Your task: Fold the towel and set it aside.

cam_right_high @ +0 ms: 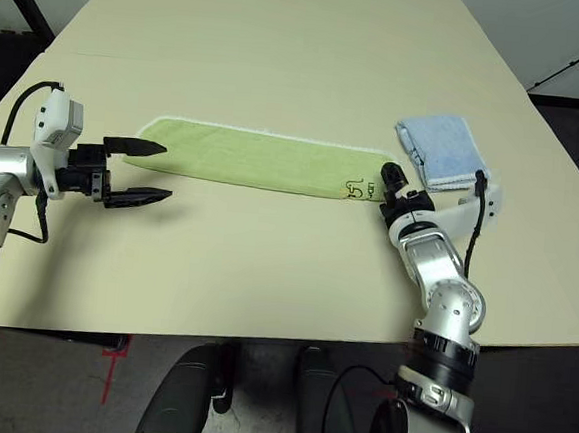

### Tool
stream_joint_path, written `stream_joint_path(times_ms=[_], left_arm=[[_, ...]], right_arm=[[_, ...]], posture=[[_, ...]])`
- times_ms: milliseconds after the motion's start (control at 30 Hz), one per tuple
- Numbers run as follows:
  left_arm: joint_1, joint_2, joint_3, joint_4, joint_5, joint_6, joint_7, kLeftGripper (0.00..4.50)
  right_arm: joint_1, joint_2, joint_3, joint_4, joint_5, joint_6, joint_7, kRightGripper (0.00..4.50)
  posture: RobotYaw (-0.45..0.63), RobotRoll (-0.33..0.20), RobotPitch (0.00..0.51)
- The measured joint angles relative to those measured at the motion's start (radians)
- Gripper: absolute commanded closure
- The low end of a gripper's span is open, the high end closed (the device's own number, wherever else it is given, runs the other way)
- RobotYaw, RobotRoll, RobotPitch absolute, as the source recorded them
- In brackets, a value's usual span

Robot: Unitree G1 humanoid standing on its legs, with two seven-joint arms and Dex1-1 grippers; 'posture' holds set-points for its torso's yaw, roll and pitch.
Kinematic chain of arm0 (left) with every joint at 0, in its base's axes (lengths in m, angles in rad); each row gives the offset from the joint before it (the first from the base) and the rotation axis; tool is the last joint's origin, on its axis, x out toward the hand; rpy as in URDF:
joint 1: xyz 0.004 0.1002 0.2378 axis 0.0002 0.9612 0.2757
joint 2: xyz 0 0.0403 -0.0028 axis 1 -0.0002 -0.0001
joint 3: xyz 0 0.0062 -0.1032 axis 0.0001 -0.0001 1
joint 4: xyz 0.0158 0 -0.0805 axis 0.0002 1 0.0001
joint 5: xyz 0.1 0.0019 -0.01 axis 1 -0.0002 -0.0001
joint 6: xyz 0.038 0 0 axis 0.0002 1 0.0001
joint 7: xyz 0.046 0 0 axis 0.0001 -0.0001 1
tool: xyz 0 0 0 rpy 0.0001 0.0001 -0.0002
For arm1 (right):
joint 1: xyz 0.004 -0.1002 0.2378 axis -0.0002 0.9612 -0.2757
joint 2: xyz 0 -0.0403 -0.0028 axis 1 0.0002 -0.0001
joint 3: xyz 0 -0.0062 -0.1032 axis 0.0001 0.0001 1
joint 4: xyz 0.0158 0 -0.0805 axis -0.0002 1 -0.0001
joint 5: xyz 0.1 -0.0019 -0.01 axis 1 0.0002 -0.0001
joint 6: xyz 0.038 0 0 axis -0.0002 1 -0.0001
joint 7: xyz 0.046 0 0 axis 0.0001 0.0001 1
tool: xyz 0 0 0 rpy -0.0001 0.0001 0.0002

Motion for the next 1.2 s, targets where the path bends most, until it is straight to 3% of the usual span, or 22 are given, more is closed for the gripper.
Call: stream_joint_path(times_ms=[333,533,933,1200], left_arm=[[0.000,0.001,0.000,0.001,0.007,-0.005,0.000,0.00],[0.000,0.001,-0.001,0.003,0.016,-0.011,0.001,0.00],[-0.017,-0.002,-0.023,0.011,0.024,-0.027,0.010,0.00],[-0.019,-0.004,-0.032,0.017,0.030,-0.036,0.011,0.00]], right_arm=[[-0.016,-0.009,0.002,0.037,-0.059,-0.007,0.030,4.46],[-0.040,-0.021,0.000,0.043,-0.080,-0.006,0.030,4.46],[-0.205,-0.157,-0.011,0.106,-0.114,-0.005,0.070,4.46],[-0.218,-0.203,-0.022,0.111,-0.126,0.018,0.092,4.46]], posture=[[0.08,0.000,0.150],[0.07,0.000,0.151],[0.06,0.000,0.146],[0.05,0.000,0.146]])
